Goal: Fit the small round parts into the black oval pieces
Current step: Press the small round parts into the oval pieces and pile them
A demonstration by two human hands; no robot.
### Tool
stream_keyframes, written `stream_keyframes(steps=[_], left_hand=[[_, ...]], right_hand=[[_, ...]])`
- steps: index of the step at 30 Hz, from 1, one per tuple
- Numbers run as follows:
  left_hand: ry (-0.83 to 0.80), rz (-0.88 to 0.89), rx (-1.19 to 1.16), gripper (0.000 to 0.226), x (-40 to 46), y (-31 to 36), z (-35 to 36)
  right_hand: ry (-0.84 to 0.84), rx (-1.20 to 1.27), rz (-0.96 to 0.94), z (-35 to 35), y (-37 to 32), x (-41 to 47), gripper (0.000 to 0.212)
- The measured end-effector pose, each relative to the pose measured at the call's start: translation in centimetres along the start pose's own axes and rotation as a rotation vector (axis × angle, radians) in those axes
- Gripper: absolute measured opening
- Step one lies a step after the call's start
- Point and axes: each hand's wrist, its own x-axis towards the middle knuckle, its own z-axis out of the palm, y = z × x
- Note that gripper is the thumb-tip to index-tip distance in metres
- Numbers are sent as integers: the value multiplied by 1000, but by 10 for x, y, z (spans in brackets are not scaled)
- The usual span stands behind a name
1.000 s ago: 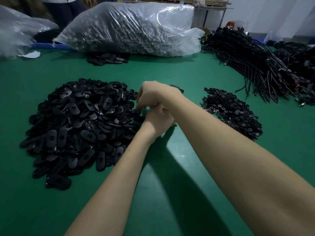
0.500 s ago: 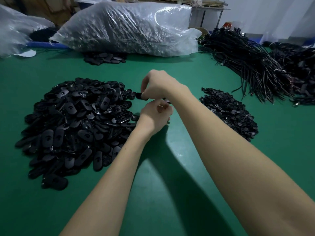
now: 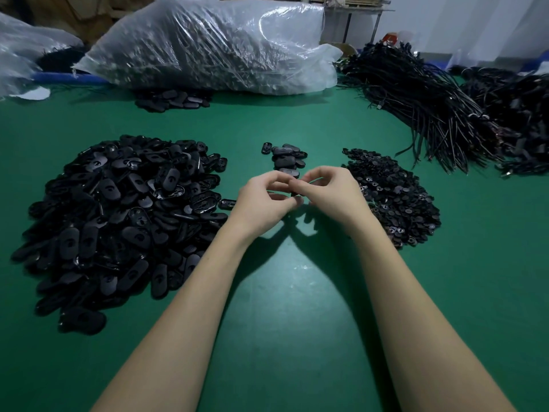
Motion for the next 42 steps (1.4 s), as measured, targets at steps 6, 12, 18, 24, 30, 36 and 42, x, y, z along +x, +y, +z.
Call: stream_keyframes(steps=[6,12,18,24,30,36,42], left_hand=[[104,-23,-57,11,1,-3,1],[57,-71,-164,18,1,-1,1],[58,-88,-225,23,1,-2,-1],[70,-83,-250,24,1,-3,-1],[35,-82,-291,26,4,-6,-2],[18,-42,-293,21,4,-9,-2],[32,-9,-233,20,5,-9,-2]], right_hand=[[75,-81,-41,-20,5,2,15],[268,-534,112,-42,39,3,27],[347,-462,139,-43,41,6,12],[359,-392,117,-42,38,3,7],[162,93,-11,-31,23,-5,4],[0,376,25,-18,11,-12,3],[-25,386,72,-20,10,-13,4]])
